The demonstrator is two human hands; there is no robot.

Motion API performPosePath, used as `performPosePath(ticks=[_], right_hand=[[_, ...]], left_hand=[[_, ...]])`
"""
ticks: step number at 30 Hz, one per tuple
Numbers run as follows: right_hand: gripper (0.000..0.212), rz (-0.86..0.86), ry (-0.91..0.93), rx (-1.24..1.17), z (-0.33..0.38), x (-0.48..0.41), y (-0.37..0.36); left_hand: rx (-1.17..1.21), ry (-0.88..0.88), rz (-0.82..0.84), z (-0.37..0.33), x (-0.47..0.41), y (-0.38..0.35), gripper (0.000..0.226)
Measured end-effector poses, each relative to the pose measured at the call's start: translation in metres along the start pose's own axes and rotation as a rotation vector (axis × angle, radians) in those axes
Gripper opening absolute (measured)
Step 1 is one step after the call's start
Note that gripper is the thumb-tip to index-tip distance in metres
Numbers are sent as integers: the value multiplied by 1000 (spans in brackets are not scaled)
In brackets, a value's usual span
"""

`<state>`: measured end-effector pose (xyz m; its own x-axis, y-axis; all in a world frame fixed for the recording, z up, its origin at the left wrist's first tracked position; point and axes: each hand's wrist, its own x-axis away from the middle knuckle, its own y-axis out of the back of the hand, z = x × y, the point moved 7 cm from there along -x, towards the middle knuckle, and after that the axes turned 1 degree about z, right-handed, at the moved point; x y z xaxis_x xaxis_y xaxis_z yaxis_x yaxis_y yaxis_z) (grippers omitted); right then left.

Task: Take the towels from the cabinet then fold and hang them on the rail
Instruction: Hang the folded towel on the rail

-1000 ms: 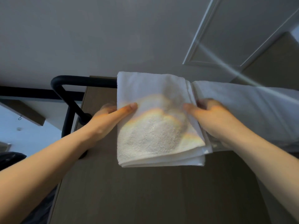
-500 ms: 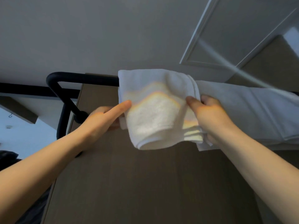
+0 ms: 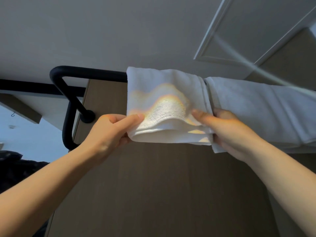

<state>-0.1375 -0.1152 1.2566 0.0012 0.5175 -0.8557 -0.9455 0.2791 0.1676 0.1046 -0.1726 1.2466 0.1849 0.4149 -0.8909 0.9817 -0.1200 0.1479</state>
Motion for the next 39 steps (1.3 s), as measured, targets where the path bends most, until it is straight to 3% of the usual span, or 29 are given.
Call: performPosePath(ticks=[2, 3, 8, 10, 12, 14, 16, 19, 24, 27, 30, 34, 39], right_hand=[[25, 140, -49, -99, -9, 9, -8], [22, 152, -55, -116, -13, 12, -8], [22, 41, -83, -193, -19, 16, -3], [28, -13, -105, -258, -16, 16, -4], [31, -177, -35, -113, -11, 16, 4], [28, -341, 120, 214, 2, 20, 11], [21, -371, 181, 295, 8, 24, 10], [7, -278, 80, 101, 2, 18, 8], [24, -243, 18, 50, -11, 20, 10], [17, -241, -70, -86, -33, 21, 11], [26, -123, -204, -314, -52, 22, -2], [37, -9, -252, -563, -58, 21, -16], [24, -59, -174, -609, -55, 15, -22]], left_hand=[[-22, 5, 23, -1, 1, 3, 74], [-18, 17, 44, -3, 1, 2, 74], [-30, 68, 120, -8, -2, -6, 40], [-46, 58, 102, -7, -3, -3, 50], [-52, 42, 67, -7, 2, -2, 63], [-53, 29, 53, -5, 7, -2, 69], [-62, 37, 41, -1, 10, -2, 76], [-81, 47, 15, 1, 11, -2, 75], [-12, 68, 19, 4, 12, -4, 57], [111, 99, 13, 10, 10, -2, 33], [190, 127, 3, 13, 12, -4, 15], [206, 144, -19, 16, 12, -4, 13], [208, 130, -3, 13, 14, -6, 17]])
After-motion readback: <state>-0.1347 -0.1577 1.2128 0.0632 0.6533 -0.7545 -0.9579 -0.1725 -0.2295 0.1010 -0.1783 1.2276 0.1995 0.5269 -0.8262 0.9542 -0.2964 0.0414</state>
